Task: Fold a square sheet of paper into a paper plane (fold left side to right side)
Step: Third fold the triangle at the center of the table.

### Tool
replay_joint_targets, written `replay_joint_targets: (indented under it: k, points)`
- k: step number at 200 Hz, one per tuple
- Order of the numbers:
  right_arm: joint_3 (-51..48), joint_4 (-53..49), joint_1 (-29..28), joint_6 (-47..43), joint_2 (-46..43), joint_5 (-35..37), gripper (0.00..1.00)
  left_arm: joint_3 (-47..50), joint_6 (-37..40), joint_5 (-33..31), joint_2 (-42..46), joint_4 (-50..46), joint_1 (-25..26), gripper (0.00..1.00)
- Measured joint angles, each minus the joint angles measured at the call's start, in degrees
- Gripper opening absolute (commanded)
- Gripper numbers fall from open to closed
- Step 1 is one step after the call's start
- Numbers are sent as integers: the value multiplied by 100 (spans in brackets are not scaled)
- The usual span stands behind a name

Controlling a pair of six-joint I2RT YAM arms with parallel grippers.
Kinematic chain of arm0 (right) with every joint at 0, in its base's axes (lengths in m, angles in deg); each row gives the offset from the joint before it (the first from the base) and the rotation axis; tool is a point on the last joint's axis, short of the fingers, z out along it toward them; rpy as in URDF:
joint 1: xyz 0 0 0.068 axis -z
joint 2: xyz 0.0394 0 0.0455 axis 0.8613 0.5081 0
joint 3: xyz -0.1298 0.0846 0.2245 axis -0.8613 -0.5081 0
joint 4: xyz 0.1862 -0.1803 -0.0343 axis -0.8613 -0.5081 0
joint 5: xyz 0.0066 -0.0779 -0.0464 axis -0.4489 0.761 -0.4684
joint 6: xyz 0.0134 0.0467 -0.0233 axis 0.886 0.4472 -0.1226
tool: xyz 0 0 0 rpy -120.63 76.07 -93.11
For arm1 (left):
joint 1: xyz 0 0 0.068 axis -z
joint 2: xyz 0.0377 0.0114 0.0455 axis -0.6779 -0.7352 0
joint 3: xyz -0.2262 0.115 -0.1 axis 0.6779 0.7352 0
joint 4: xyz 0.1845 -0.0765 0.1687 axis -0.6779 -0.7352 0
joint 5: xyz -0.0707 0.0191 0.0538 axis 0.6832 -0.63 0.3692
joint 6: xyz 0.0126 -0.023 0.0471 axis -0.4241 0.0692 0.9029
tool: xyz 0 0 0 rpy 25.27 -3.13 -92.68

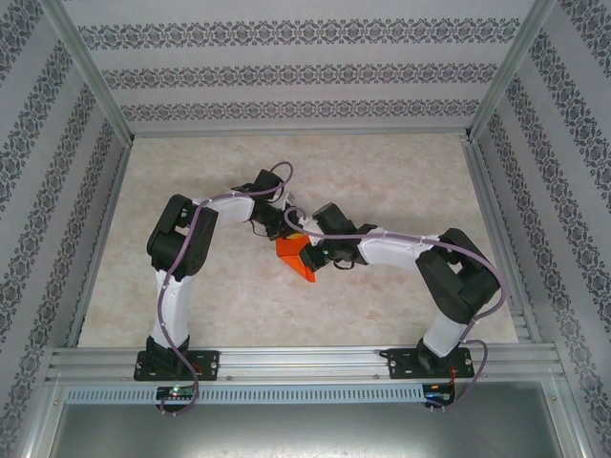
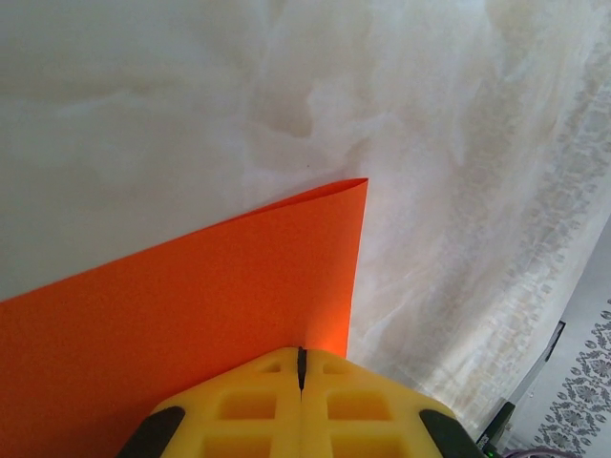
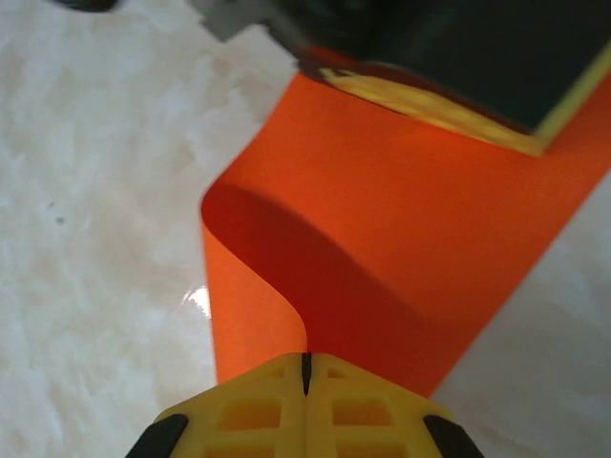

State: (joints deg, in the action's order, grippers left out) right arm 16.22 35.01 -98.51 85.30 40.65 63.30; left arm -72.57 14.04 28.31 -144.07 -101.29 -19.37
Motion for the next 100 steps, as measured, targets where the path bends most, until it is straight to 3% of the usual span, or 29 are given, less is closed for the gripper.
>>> replay_joint_targets:
  k: [100]
  points:
    - [275,-170,286,376,328,-42,0,0,0,-15,0,4,35,6]
